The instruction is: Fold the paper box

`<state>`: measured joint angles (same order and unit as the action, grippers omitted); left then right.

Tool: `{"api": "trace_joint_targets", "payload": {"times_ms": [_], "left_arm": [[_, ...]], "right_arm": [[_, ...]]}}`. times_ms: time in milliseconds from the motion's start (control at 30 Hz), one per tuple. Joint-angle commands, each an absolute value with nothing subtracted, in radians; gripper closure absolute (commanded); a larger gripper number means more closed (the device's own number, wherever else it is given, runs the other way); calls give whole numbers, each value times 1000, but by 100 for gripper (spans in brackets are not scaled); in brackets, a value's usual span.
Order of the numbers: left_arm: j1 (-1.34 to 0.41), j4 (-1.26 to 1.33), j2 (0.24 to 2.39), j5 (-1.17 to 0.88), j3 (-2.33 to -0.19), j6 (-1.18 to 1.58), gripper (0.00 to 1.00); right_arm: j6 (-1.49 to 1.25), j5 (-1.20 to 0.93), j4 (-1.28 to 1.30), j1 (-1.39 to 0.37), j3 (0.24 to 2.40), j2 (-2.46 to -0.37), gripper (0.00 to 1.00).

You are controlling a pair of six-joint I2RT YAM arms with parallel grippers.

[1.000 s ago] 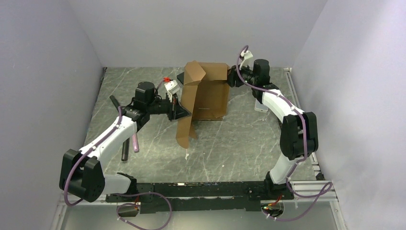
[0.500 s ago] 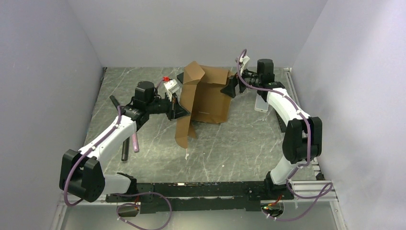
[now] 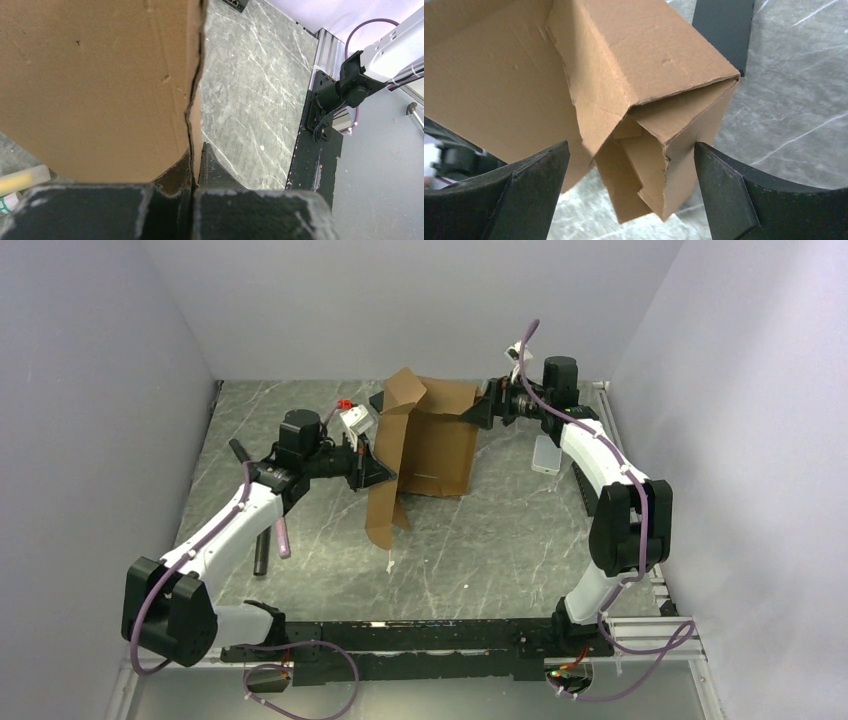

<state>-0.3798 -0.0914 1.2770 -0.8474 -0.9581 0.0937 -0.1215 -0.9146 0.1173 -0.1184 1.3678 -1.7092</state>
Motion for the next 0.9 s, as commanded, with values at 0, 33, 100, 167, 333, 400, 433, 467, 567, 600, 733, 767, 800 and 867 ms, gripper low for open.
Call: {"api": "trace_joint_targets", "payload": {"times_ms": [0, 33, 100, 167, 333, 400, 433, 467, 567, 600, 733, 767, 800, 867], "left_arm": [[-382, -75, 1232, -852, -967, 114, 100], [-383, -77, 1231, -850, -966, 114, 100], [-383, -78, 1228, -846, -964, 116, 100], [-386, -75, 1225, -846, -961, 119, 100], [-404, -72, 1231, -844, -963, 119, 100], [-412, -78, 1235, -842, -965, 115, 100], [-415, -78, 1237, -841, -966, 114, 100], [-416, -78, 1239, -842, -966, 114, 100], [-420, -78, 1245, -848, -966, 112, 100], [-420, -79, 1247, -849, -966, 111, 100], [-422, -87, 1256, -853, -972, 101, 100], [-422, -87, 1258, -853, -974, 101, 100], [-422, -87, 1259, -853, -974, 100, 100], [-422, -87, 1262, -856, -975, 100, 100]], "right_arm": [[-395, -889, -34, -118, 1377, -1705, 0], [-413, -896, -42, -118, 1377, -1707, 0], [-440, -877, -37, -121, 1379, -1711, 0], [-460, -835, -33, -126, 1378, -1712, 1], [-406, -676, -5, -169, 1381, -1710, 15], [-389, -623, 15, -189, 1387, -1714, 20], [-379, -603, 21, -198, 1390, -1717, 24], [-369, -581, 25, -208, 1394, -1721, 25], [-332, -510, 41, -236, 1406, -1729, 30], [-327, -498, 41, -240, 1406, -1730, 30], [-306, -451, 33, -258, 1409, -1735, 37], [-299, -441, 30, -261, 1411, -1736, 38], [-295, -433, 27, -264, 1411, -1736, 39], [-283, -414, 23, -269, 1416, -1739, 45]]}}
